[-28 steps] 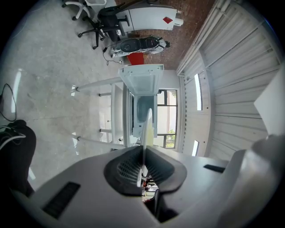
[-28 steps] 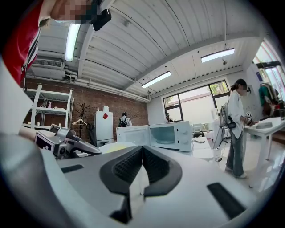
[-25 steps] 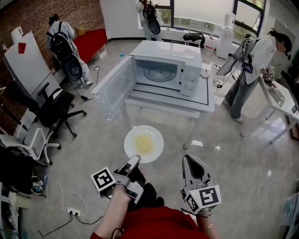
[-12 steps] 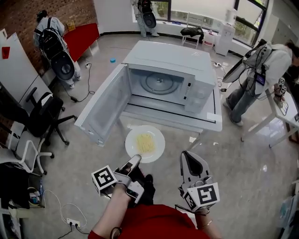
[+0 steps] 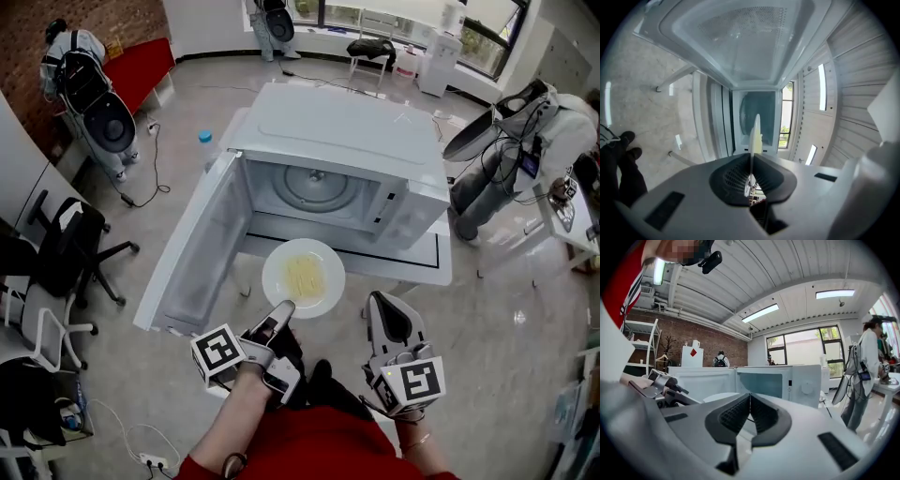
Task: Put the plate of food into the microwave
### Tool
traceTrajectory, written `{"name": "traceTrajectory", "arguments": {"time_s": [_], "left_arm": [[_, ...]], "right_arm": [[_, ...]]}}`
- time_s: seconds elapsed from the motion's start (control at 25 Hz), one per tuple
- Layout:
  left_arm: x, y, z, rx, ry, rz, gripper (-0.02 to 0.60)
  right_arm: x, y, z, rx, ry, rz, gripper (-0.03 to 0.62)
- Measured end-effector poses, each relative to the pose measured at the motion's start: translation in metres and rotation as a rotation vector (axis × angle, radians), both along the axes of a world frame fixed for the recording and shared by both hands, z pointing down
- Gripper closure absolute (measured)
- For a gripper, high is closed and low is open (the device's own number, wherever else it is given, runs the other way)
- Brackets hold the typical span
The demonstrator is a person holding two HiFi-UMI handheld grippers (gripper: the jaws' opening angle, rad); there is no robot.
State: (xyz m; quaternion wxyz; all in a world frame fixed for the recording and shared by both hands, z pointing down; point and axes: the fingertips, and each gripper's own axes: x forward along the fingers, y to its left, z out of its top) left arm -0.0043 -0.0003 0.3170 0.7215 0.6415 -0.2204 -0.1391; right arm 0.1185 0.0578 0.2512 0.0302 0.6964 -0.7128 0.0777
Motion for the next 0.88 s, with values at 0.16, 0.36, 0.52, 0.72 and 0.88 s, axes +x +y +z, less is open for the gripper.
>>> {"name": "traceTrajectory", "arguments": {"time_s": [0.16,0.36,0.52,0.72,0.88], "left_arm": [[0.000,-0.015,0.017,0.004,-0.080,-0.004,0.560],[0.023,-0.056,0.020,0.041,-0.089,-0.043,0.560],[0.050,-0.089,0.028,0.066,-0.041,-0.077,0.560],[0.077,-0.134,0.036,0.132,-0.010,-0.138,0.560],[0.097,-0.167,0.042,0.142,0.013,-0.207,0.560]], "right_arm": [[0.007,-0.014,0.004,-0.038,0.008,0.005,0.579],[0.016,-0.039,0.011,-0.081,0.045,-0.044,0.579],[0.019,-0.069,0.017,-0.077,0.068,-0.064,0.579],[0.025,-0.106,0.048,-0.122,0.126,-0.045,0.579],[0.032,-0.129,0.051,-0.059,0.164,-0.089,0.579]]}}
